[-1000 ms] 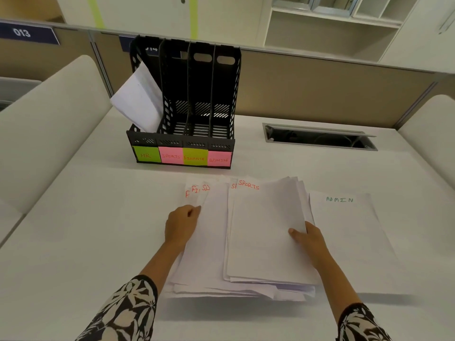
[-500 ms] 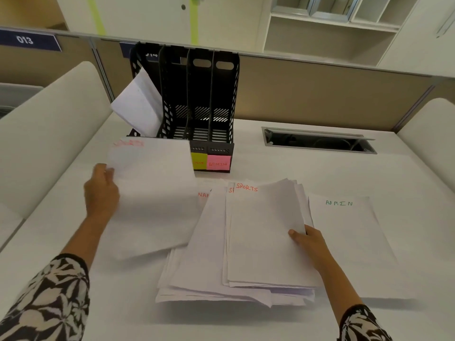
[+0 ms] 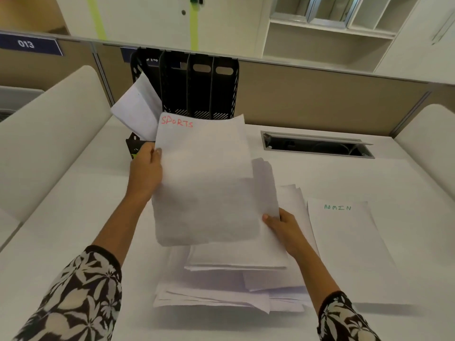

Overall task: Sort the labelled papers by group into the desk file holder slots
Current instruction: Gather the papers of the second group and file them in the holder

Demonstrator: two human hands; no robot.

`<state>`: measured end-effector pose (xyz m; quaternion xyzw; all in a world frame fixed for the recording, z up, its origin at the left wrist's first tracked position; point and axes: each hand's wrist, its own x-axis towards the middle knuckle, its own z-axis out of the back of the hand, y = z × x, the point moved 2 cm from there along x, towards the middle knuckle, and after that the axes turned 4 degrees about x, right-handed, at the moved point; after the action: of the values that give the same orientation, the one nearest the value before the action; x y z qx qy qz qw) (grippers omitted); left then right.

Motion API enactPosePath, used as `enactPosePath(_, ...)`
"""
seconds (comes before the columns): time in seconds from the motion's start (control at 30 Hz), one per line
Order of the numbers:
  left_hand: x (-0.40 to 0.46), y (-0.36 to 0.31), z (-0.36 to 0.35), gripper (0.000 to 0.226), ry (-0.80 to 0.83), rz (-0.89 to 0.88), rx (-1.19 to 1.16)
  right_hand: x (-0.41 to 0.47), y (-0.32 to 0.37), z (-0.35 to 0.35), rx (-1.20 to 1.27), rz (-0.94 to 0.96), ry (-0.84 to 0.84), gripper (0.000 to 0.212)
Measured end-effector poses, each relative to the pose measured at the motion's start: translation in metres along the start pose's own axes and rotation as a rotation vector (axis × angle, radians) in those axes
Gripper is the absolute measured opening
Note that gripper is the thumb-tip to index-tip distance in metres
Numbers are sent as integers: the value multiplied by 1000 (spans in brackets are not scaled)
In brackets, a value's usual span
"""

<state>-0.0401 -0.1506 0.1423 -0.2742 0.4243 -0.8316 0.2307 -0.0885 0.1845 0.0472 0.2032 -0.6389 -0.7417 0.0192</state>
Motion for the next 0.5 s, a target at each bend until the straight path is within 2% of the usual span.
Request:
enactPosePath(0.1, 1, -15, -6, 18, 43, -27, 46, 0, 4, -13, 30, 8, 36, 30)
enactPosePath(0.2, -15, -16, -23, 14, 87, -54, 123, -2, 11, -19, 86, 13, 103, 18)
enactPosePath(0.3, -36, -5, -42, 10, 59, -89, 164, -1, 18, -21, 187, -3, 168, 61)
enactPosePath(0.33, -41, 0, -47, 11, 56, -83, 152, -1, 20, -21, 199, -12, 165, 63)
enactPosePath(0.37, -44, 5, -51, 13, 73, -46, 101, 1, 19, -20, 198, -29, 180, 55)
enactPosePath(0.43, -47, 15, -55, 17, 129, 55, -19, 4, 20, -22, 206, -71, 196, 25)
enactPosePath(0.5, -48, 24, -56, 29, 138, 147, -78, 7, 15, -22, 236, -131, 177, 23)
